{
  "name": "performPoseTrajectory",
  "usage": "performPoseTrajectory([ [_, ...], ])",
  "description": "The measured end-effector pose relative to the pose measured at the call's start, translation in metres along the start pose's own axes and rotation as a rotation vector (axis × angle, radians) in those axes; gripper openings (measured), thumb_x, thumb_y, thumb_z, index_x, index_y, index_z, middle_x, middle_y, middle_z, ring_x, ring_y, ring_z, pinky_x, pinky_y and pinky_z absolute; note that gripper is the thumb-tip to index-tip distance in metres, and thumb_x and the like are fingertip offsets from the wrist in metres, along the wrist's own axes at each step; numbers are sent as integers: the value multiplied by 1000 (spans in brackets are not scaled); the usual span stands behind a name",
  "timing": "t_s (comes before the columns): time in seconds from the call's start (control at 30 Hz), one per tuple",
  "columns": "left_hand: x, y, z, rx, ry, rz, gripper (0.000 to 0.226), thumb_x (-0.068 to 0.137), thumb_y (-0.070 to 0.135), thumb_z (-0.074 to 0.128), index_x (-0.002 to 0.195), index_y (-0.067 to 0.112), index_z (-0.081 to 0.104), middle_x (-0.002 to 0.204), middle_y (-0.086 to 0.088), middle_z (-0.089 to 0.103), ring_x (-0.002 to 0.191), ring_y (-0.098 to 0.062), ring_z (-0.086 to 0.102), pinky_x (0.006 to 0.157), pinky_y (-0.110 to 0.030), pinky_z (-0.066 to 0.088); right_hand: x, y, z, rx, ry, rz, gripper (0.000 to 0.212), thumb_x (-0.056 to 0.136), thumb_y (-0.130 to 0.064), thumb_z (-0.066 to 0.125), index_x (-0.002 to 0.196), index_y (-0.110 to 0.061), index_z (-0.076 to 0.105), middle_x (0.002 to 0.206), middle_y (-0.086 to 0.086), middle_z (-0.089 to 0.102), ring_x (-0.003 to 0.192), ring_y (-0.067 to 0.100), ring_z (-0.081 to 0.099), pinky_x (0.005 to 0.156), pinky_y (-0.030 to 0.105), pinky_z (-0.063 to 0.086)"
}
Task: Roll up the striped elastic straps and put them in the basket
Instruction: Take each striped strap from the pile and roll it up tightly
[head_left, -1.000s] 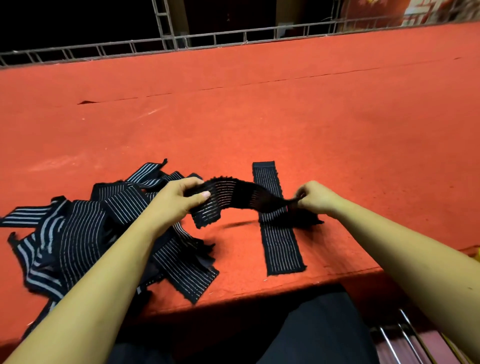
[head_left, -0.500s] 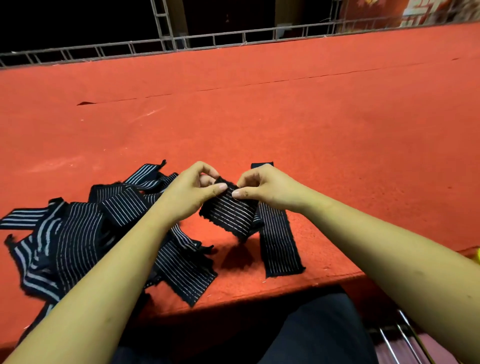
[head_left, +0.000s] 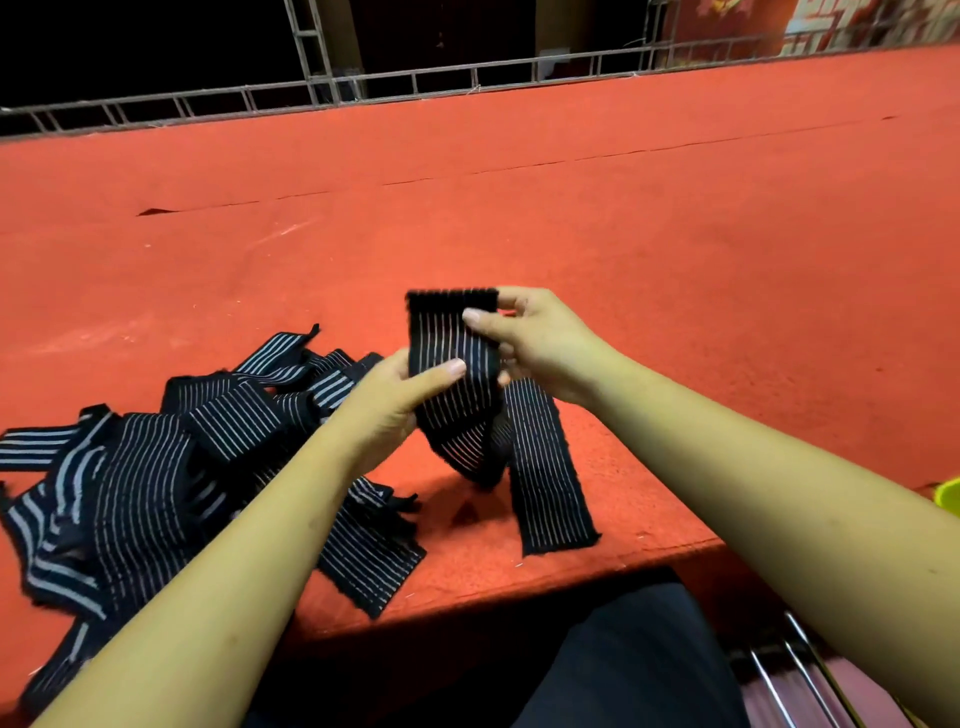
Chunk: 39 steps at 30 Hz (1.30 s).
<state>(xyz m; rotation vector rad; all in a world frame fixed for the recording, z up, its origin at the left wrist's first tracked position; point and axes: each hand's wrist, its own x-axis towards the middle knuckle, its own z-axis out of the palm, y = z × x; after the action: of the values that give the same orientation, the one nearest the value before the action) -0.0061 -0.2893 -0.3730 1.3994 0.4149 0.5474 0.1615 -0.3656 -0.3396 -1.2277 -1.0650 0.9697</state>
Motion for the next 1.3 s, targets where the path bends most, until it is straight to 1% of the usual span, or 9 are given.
performPoseTrajectory([
  [0.2, -5, -33, 11, 103, -130, -204, 36, 81, 14, 70, 116, 8, 69, 117, -13, 72, 109, -26, 67, 98, -39, 52, 32, -8, -27, 250, 387, 66, 13, 101, -10, 52, 91, -16, 58, 73, 0, 61, 51, 9, 58, 39, 20, 44],
  [0.4, -8, -62, 19, 172, -175, -423, 14, 98, 19, 60, 102, 7, 66, 98, -6, 75, 90, -17, 70, 77, -25, 56, 59, 14, -78, 101, 597, 104, 12, 98, -8, 56, 90, -14, 63, 83, 6, 66, 69, 19, 64, 69, 40, 56],
  [0.53, -4, -92, 28, 239, -249, -530, 18, 100, 19, 56, 109, 6, 65, 110, -14, 71, 100, -24, 66, 89, -37, 52, 81, 19, -100, -143, 643, 84, 16, 94, -11, 63, 79, -17, 64, 92, 13, 70, 86, 29, 69, 81, 54, 56],
  [0.67, 6, -110, 43, 351, -185, -442, 24, 100, 23, 57, 107, 3, 66, 104, -10, 70, 94, -24, 64, 85, -34, 51, 104, 27, -110, -285, 634, 47, 8, 91, -13, 66, 91, -20, 69, 94, 8, 72, 94, 30, 71, 86, 50, 58],
  [0.77, 20, -130, 43, 766, -146, -258, 55, 84, 59, 60, 95, 5, 65, 104, -7, 70, 102, -27, 63, 94, -42, 51, 120, 41, -114, -329, 642, 24, 13, 90, -14, 67, 102, -14, 71, 95, 4, 71, 93, 25, 70, 89, 47, 57],
  [0.87, 27, -138, 38, 1062, -96, -132, 53, 91, 52, 62, 57, 15, 45, 90, 5, 45, 97, -20, 41, 93, -34, 35, 132, 56, -114, -378, 630, 19, 11, 91, -15, 65, 102, -12, 68, 96, 6, 70, 95, 27, 69, 89, 48, 56],
  [0.93, 26, -139, 38, 1097, -90, -55, 57, 94, 47, 61, 51, 18, 38, 85, 10, 35, 93, -17, 34, 90, -33, 31, 140, 66, -112, -411, 604, 30, 7, 93, -16, 64, 100, -13, 64, 97, 7, 68, 97, 29, 68, 88, 47, 56],
  [1.07, 25, -157, 36, 1327, -125, 102, 56, 92, 55, 59, 74, 2, 63, 92, 4, 34, 94, -19, 34, 90, -35, 32, 158, 90, -109, -525, 551, 58, 6, 94, -18, 63, 94, -18, 57, 98, 6, 65, 94, 26, 65, 85, 40, 54],
  [1.3, 27, -165, 39, 1375, 2, 105, 62, 92, 68, 41, 106, 9, 54, 111, -1, 42, 103, -19, 38, 102, -34, 35, 186, 148, -118, -675, 498, 162, 21, 92, -17, 68, 108, -4, 66, 107, 10, 64, 95, 20, 56, 80, 25, 44],
])
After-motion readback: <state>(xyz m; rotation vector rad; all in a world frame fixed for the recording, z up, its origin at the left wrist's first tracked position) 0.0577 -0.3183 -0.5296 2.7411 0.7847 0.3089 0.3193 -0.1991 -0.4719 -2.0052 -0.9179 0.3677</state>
